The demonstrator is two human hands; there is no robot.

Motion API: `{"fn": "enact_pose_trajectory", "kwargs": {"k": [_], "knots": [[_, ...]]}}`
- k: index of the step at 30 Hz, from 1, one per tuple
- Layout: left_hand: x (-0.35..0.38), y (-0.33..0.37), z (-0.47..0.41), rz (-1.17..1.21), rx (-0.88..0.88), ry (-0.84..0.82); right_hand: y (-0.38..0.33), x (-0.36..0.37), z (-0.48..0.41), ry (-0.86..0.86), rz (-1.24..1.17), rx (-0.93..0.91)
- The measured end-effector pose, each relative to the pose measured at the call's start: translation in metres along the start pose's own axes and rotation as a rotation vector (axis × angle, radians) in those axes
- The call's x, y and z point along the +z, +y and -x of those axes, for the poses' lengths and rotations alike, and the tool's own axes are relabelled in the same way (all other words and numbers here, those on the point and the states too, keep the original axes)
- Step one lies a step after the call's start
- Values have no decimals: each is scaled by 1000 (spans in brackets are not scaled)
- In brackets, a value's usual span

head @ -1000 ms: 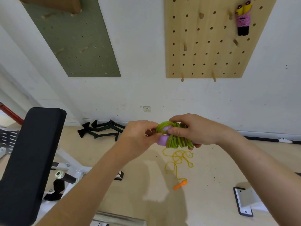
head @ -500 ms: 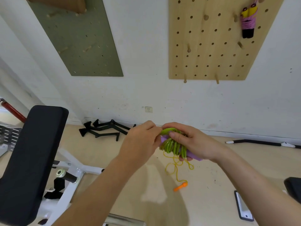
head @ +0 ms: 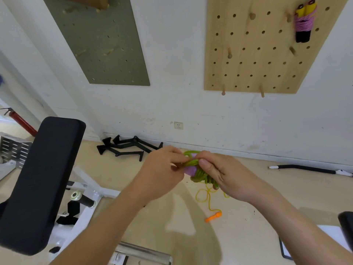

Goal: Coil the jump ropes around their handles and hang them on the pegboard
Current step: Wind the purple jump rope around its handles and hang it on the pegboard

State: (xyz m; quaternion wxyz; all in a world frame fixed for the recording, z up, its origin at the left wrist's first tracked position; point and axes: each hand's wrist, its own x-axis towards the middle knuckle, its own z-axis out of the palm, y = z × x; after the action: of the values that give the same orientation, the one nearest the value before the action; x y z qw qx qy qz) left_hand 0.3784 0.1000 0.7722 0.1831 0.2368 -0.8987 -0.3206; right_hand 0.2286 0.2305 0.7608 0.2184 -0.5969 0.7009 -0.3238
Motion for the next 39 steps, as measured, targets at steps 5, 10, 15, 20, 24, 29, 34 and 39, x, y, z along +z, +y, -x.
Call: {"fn": "enact_pose_trajectory", "kwargs": {"k": [5,10,15,20,24,29,34,39], "knots": [[-20,2,-9,623,-428,-85,-6,4,6,5,372,-78],[-26,-3,-18,431,-463,-216,-10,8,10,22,549,-122],[-23,-3,-17,432,-433,-181,-7,8,11,34,551,-117],[-18,0,-12,222,-275,-137,-1,8,13,-13,491,-95],[-21,-7,-9,103,-215,-241,-4,14,16,-47,423,-96],[-23,-9,0,22,-105,-223,-6,16,16,-69,179,-118],[-22,-5,3,-303,56,-23,-10,15,11,-54,64,-106],[-37,-1,0,416,-327,-214,-14,6,11,-20,255,-79]]}}
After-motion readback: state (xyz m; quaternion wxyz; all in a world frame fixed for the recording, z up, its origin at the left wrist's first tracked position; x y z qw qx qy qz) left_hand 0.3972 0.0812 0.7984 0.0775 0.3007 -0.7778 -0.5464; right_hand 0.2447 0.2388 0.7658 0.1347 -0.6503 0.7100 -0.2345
